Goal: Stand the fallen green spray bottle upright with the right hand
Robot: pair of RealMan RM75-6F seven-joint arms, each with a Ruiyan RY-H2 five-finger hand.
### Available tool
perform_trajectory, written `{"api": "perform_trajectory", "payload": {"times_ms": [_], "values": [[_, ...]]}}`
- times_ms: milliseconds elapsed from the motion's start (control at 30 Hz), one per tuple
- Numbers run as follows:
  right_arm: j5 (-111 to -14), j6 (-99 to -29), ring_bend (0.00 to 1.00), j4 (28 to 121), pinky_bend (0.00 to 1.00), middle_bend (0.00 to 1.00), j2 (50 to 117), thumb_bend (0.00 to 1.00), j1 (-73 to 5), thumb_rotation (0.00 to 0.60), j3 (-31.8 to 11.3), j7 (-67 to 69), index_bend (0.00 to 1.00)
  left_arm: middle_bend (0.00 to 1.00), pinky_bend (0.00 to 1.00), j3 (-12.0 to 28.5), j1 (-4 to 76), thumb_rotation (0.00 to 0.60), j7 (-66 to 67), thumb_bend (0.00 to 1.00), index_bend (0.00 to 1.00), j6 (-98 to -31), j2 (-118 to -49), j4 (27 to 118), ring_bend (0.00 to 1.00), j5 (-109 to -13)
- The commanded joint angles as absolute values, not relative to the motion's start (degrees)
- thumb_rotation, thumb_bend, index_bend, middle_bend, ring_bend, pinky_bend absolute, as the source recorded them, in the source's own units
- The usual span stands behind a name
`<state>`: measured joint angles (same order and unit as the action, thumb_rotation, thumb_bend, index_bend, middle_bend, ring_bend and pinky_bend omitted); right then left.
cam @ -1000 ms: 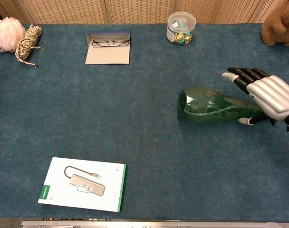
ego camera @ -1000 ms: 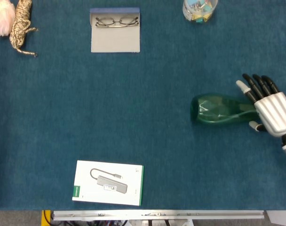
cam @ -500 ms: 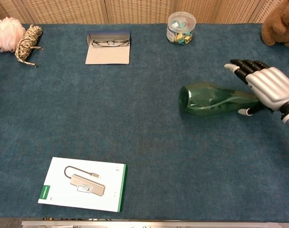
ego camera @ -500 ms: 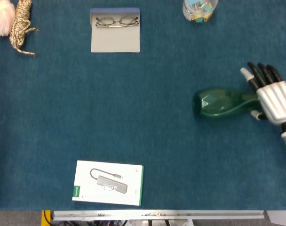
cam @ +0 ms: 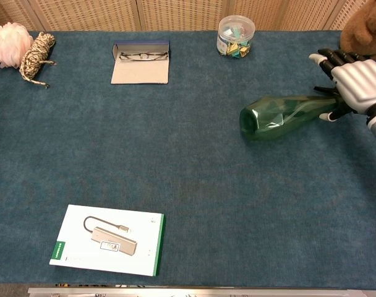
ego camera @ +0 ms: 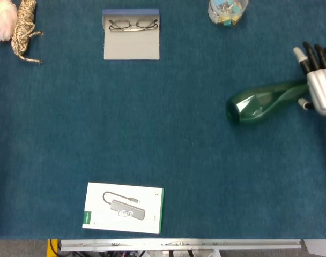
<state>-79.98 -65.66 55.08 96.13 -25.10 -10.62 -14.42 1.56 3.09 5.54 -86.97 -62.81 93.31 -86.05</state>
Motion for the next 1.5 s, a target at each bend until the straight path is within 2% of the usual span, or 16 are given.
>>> {"api": "perform_trajectory", "payload": {"times_ms": [33,133,367,533,633,767,800,900,1000,1233,1500], "values": [[-79.78,-66.08,0.00,56.48,0.11,0.00,95.61,0.00,-25.06,0.600,-10.52,-13.20,0.00,0.39,0.29,1.55,3.04,0.600,5.40,0.00,0.53,-87.03,-62.74,93.35,0.23,-86.07],[-80.67,-66.09,0.00,62.90,0.11,0.00,92.04,0.00,-23.88,0.600,-8.86,-10.73,0.00,0.39,0.29,1.65,2.96,0.600,5.27,0.00,0.53,-87.17,-62.63,93.41,0.23,-85.97],[-84.09,-63.38,0.00,85.64,0.11,0.00,76.83,0.00,-22.04,0.600,-3.80,-4.17,0.00,0.39,0.29,1.46,2.73,0.600,5.09,0.00,0.53,-87.62,-62.40,93.74,0.23,-86.55],[-89.04,-62.77,0.00,95.49,0.11,0.00,68.65,0.01,-22.82,0.600,-1.56,0.53,0.00,0.39,0.29,1.35,2.61,0.600,5.17,0.00,0.53,-87.92,-62.45,93.81,0.23,-86.99],[-90.41,-63.32,0.00,98.51,0.11,0.02,67.00,0.17,-23.42,0.600,-1.74,1.63,0.00,0.39,0.29,1.28,2.53,0.600,5.23,0.00,0.53,-88.11,-62.47,93.82,0.23,-87.24],[-89.06,-62.99,0.00,100.02,0.12,0.09,67.55,0.55,-24.79,0.600,-3.60,0.96,0.00,0.39,0.29,1.21,2.48,0.600,5.22,0.00,0.53,-88.17,-62.43,93.84,0.23,-87.41],[-88.27,-62.51,0.00,100.13,0.12,0.10,67.82,0.61,-25.31,0.600,-4.20,0.60,0.01,0.39,0.29,1.20,2.46,0.600,5.19,0.00,0.53,-88.17,-62.41,93.83,0.23,-87.44],[-84.48,-59.85,0.03,100.28,0.16,0.14,68.68,0.86,-27.38,0.600,-6.28,-0.95,0.06,0.39,0.29,1.21,2.43,0.600,4.95,0.00,0.53,-88.20,-62.30,93.84,0.23,-87.45],[-79.66,-56.17,0.06,100.30,0.18,0.17,69.42,0.99,-29.77,0.600,-8.14,-2.50,0.09,0.39,0.29,1.28,2.37,0.600,4.63,0.00,0.53,-88.27,-62.14,93.81,0.23,-87.37],[-68.95,-46.53,0.11,98.79,0.20,0.22,70.88,1.00,-35.73,0.600,-10.83,-3.26,0.14,0.39,0.29,1.42,2.14,0.600,3.80,0.00,0.53,-88.67,-61.72,93.89,0.23,-87.34],[-58.02,-39.00,0.13,96.04,0.22,0.24,72.08,1.00,-41.76,0.600,-11.28,-6.52,0.16,0.39,0.29,1.37,1.98,0.600,3.39,0.00,0.53,-88.94,-61.41,94.03,0.23,-87.63]]}}
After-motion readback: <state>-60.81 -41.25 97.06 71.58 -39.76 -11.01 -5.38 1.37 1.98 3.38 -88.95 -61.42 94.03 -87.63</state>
